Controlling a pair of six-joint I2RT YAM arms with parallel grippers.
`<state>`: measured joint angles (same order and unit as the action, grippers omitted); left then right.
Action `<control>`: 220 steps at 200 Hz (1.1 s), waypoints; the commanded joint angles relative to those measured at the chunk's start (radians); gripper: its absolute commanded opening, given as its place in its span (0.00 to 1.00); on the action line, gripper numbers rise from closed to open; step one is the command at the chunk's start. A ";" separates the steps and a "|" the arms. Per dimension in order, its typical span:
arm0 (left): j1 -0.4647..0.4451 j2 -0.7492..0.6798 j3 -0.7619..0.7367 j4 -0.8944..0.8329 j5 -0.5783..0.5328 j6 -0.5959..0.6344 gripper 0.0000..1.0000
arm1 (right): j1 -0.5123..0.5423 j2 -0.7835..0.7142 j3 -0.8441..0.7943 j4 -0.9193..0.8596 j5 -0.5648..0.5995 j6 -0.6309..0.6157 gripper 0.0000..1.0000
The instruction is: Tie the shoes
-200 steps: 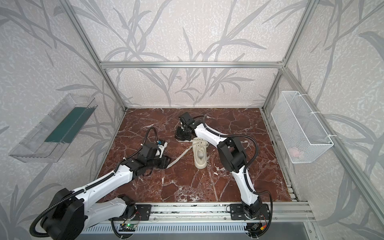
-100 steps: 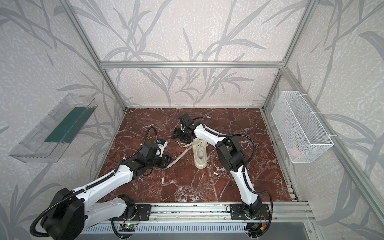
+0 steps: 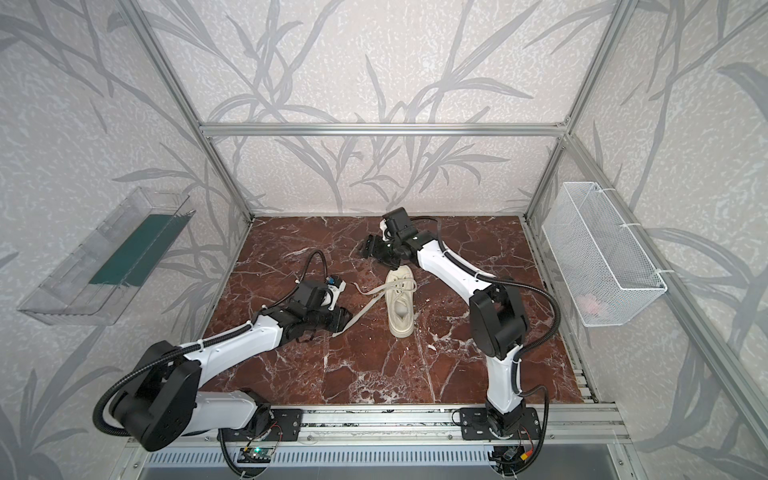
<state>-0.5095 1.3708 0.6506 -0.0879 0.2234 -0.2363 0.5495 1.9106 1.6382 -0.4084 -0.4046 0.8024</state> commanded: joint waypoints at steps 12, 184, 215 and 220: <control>-0.007 0.114 0.100 0.060 0.055 0.027 0.50 | -0.093 -0.113 -0.131 -0.006 -0.030 -0.065 0.80; -0.069 0.476 0.369 0.088 0.019 0.146 0.48 | -0.333 -0.297 -0.376 -0.008 -0.157 -0.153 0.80; -0.084 0.497 0.385 0.072 -0.011 0.188 0.48 | -0.338 -0.307 -0.390 -0.009 -0.158 -0.159 0.80; -0.088 0.501 0.386 0.071 -0.022 0.192 0.48 | -0.339 -0.308 -0.393 -0.010 -0.159 -0.159 0.80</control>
<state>-0.5804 1.8538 1.0119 -0.0040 0.2501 -0.1009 0.2192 1.6482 1.2587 -0.4110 -0.5407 0.6613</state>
